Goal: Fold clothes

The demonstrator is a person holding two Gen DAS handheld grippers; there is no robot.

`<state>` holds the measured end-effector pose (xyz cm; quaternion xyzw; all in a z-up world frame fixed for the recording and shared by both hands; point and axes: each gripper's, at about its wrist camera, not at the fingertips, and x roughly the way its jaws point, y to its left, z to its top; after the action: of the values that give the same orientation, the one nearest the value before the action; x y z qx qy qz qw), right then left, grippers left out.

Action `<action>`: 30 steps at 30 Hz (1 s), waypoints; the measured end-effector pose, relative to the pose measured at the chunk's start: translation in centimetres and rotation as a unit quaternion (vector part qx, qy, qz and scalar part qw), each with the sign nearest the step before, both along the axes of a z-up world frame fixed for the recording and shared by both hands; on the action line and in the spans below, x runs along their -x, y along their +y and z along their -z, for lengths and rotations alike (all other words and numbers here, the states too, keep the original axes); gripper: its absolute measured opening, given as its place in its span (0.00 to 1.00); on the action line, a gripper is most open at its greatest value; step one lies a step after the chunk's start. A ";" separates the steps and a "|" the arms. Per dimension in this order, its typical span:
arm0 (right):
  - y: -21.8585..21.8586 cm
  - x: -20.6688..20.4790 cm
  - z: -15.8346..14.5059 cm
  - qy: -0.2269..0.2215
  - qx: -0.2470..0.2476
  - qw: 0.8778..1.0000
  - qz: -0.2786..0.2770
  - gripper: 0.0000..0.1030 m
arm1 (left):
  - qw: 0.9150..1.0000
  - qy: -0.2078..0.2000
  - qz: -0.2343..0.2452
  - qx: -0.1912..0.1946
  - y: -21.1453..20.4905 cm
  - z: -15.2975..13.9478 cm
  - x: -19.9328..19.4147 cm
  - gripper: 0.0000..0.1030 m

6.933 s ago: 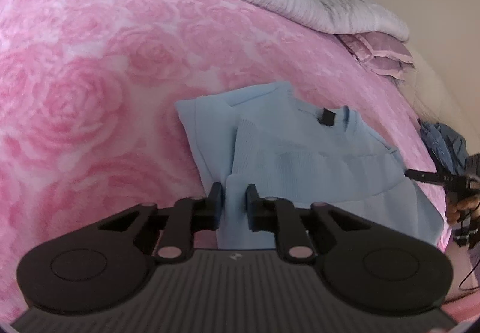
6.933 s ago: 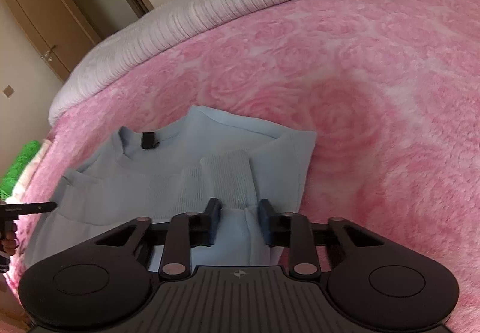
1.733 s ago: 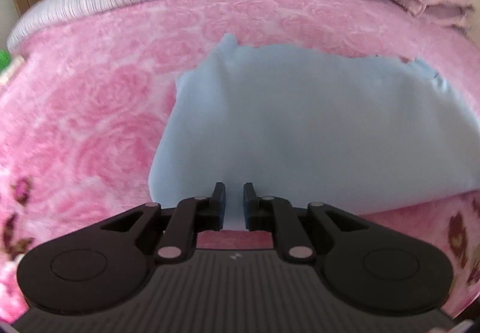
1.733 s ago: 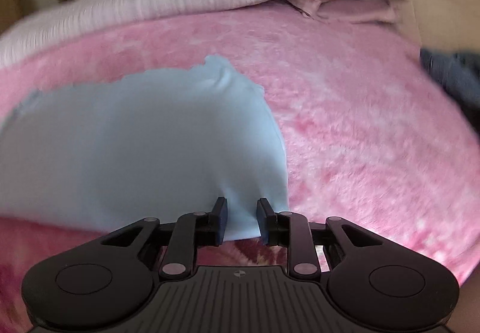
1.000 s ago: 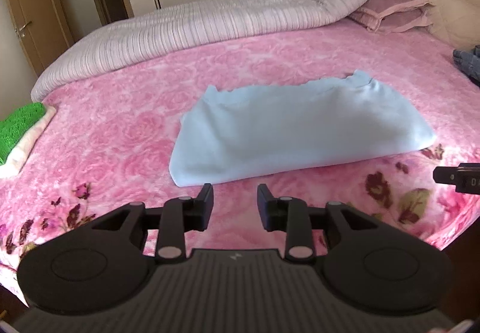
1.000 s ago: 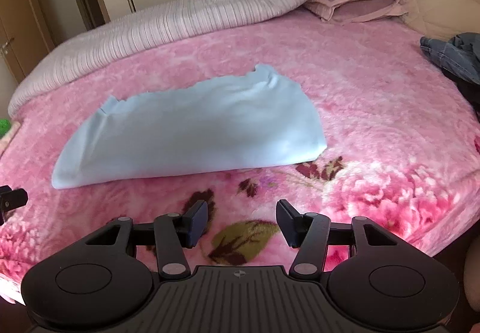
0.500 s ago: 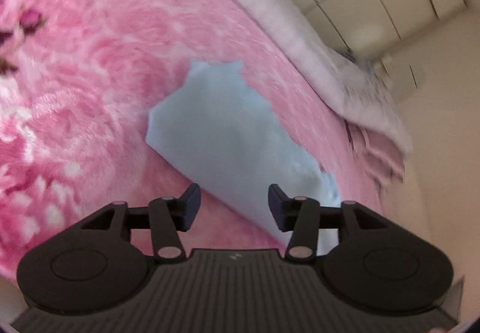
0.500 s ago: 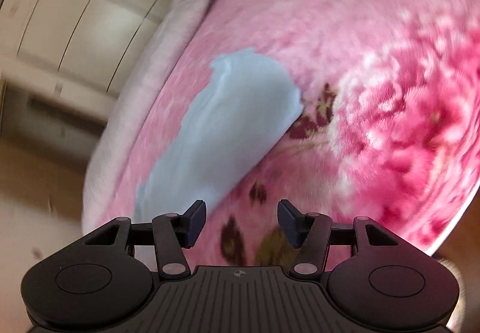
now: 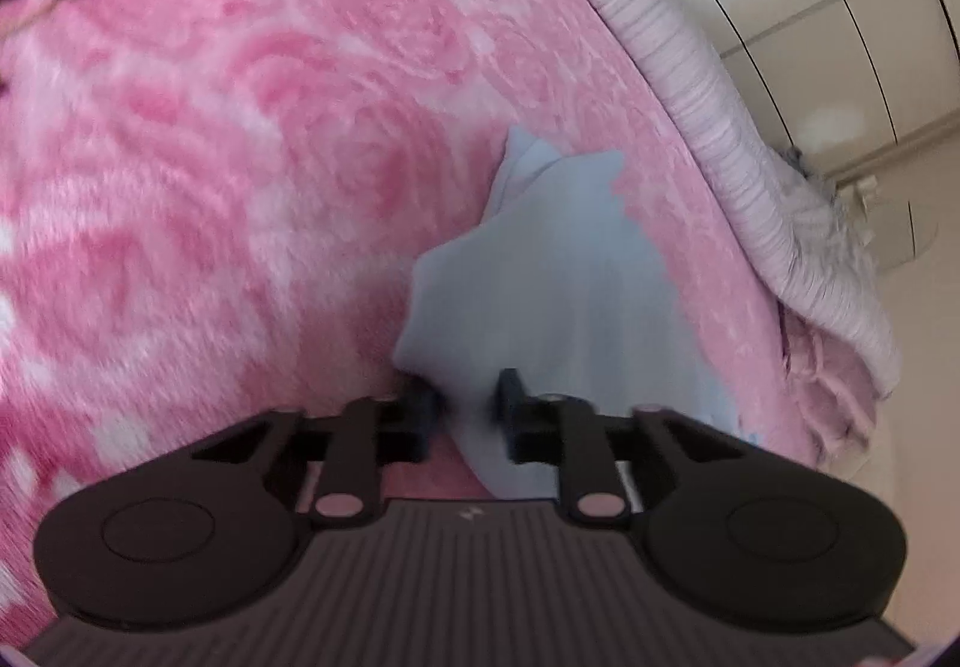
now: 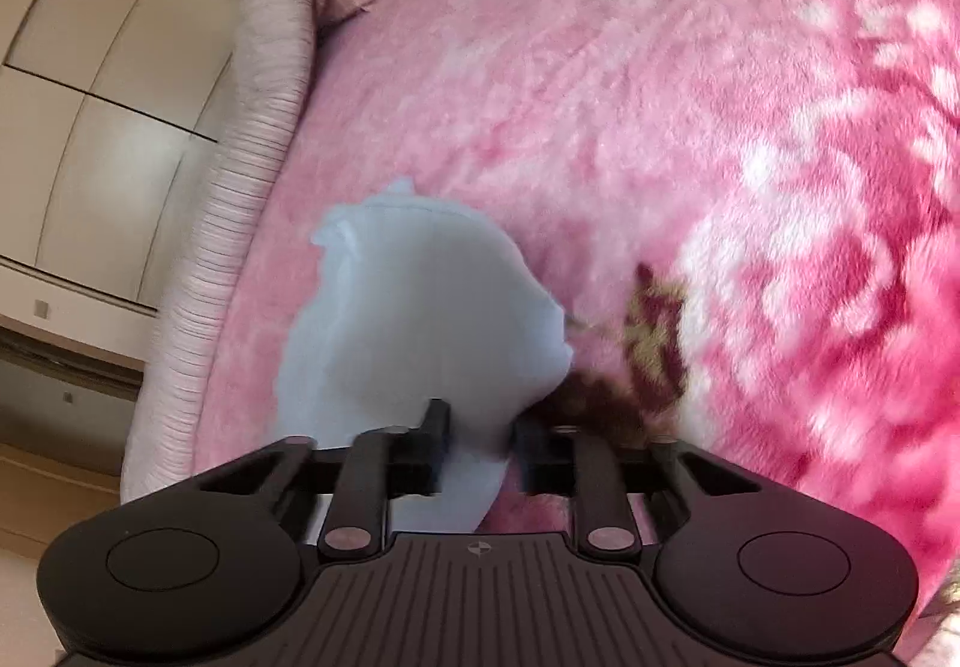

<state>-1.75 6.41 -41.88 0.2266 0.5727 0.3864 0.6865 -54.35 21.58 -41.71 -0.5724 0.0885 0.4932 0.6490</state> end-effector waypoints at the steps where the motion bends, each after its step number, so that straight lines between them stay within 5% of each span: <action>1: -0.1 -0.1 -0.1 0.002 0.000 1.000 0.000 0.10 | 1.000 -0.003 0.002 -0.006 -0.2 -0.2 0.1 0.07; 9: -1.9 0.0 -3.2 -0.051 0.001 0.998 -0.025 0.06 | 0.997 0.034 0.040 -0.055 -3.7 -3.8 -0.2 0.06; 15: -7.6 -0.7 -4.0 -0.044 0.012 0.999 -0.027 0.06 | 0.997 0.016 0.069 -0.036 -9.7 -4.2 1.2 0.06; 18: -9.7 -0.9 -2.9 -0.040 0.025 0.998 -0.037 0.07 | 0.994 0.046 0.098 -0.014 -11.4 -3.0 1.3 0.08; 23: -12.0 -1.3 -2.3 -0.025 0.031 0.999 -0.036 0.33 | 0.989 0.092 0.115 -0.013 -12.5 -4.6 2.4 0.12; 26: -12.8 -0.9 -4.0 -0.049 0.059 0.996 -0.047 0.33 | 0.979 0.144 0.141 -0.044 -13.6 -7.0 2.3 0.12; 30: -11.9 2.6 -7.3 -0.186 0.069 0.969 -0.145 0.33 | 0.965 0.164 0.190 -0.074 -14.5 -8.7 -0.2 0.12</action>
<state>-4.34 -5.52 -34.56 0.0178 0.4869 0.4770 0.7315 -54.13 7.03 -32.99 -0.4064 0.2642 0.4534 0.7480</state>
